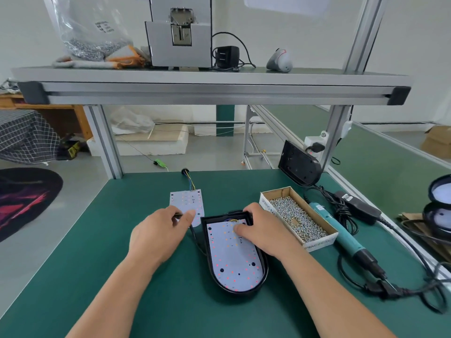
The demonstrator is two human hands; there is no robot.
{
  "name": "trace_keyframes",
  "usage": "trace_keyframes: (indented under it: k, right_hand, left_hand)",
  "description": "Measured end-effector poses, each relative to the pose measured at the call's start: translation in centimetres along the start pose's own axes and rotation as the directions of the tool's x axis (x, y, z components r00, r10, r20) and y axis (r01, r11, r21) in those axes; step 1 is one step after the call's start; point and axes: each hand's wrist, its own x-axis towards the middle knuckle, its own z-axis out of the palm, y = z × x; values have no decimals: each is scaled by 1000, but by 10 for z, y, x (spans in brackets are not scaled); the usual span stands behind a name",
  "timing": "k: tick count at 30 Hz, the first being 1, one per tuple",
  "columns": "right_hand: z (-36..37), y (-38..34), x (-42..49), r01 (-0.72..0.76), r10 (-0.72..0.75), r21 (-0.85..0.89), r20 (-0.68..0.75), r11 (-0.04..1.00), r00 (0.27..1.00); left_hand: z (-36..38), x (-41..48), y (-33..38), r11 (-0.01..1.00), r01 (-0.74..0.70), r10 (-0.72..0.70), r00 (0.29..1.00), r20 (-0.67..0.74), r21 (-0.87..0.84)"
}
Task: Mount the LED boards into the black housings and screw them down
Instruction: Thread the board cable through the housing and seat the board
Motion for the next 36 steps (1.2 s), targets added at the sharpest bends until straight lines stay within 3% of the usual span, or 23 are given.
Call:
trace_keyframes:
  k: [4,7,10,13,20,23,27,31,36]
  right_hand:
    - [-3,2,2,-17,17,9,-60,1000,998]
    - [-5,4,2,-4,5,13,-53,1000,999]
    - [-4,4,0,26,-24,26,-77,999,997]
    - [-7,0,-2,59,-54,40,-119,997,991]
    - [-59,7,-11,95,-44,152,-310,984,950]
    - [-91,24,-19,52,-63,-40,-361,998,930]
    - [-121,73,-42,-139,-16,-365,-389,921,921]
    - [-132,119,-68,-302,180,-436,-299,847,937]
    - [-132,128,-78,-235,183,-379,-169,895,968]
  left_hand:
    - [5,-1,1,995,-44,49,997,-63,85]
    - [5,-4,6,962,-243,257,960,-113,125]
    - [10,-10,13,924,-378,381,923,-52,58]
    - [15,-15,17,906,-422,422,907,2,34]
    - [8,-16,20,899,-437,437,899,-27,-12]
    - [8,-19,24,889,-458,458,888,-28,-12]
    - [5,-23,32,874,-485,480,872,-95,-39]
    - [4,-30,44,847,-528,521,847,-102,-61]
    - [6,-42,68,787,-613,603,788,-126,-69]
